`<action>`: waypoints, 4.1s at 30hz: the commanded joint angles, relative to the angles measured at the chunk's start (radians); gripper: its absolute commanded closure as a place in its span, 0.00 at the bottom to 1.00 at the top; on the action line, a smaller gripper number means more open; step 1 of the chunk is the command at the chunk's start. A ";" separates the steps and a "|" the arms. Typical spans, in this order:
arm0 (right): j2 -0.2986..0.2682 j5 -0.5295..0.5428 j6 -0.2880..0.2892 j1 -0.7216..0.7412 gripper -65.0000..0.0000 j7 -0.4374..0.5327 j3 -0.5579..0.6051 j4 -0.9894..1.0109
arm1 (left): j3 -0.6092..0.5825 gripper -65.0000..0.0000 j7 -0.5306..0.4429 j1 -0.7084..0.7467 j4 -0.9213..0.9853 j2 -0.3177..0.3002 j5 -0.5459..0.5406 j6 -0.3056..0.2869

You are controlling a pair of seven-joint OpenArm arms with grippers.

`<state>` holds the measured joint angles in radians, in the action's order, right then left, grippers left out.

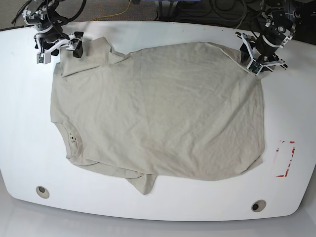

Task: Layout the t-shirt on the table in an organized manner, then fold the t-shirt properly
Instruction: 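Close both grippers on the shirt edge at the shoulders, then pull the gripped shirt edge toward the robot with both grippers, then reposition the left gripper along the shirt edge and regrasp it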

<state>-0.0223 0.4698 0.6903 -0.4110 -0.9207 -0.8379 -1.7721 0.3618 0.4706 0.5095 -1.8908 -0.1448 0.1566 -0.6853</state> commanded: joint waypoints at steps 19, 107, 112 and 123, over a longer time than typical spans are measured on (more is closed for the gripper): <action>-0.011 0.011 0.008 0.004 0.60 0.018 -0.004 0.102 | 0.006 0.59 -0.023 0.001 -0.020 -0.011 -0.010 0.006; 0.173 0.011 0.008 -0.292 0.64 0.015 -0.004 -0.133 | 0.016 0.11 -0.017 -0.067 -0.020 -0.031 -0.140 -0.007; 0.173 0.011 0.008 -0.292 0.64 0.015 -0.002 -0.133 | 0.070 0.13 0.040 -0.041 -0.019 -0.032 -0.229 -0.013; 0.173 0.011 0.008 -0.279 0.64 0.015 -0.002 -0.130 | 0.122 0.18 0.064 -0.007 -0.016 -0.031 -0.236 -0.013</action>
<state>0.1547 0.4713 0.6922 -0.6796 -0.9195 -0.8360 -1.8862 0.4759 0.5495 0.4889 -1.8896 -0.1623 -0.0685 -0.6994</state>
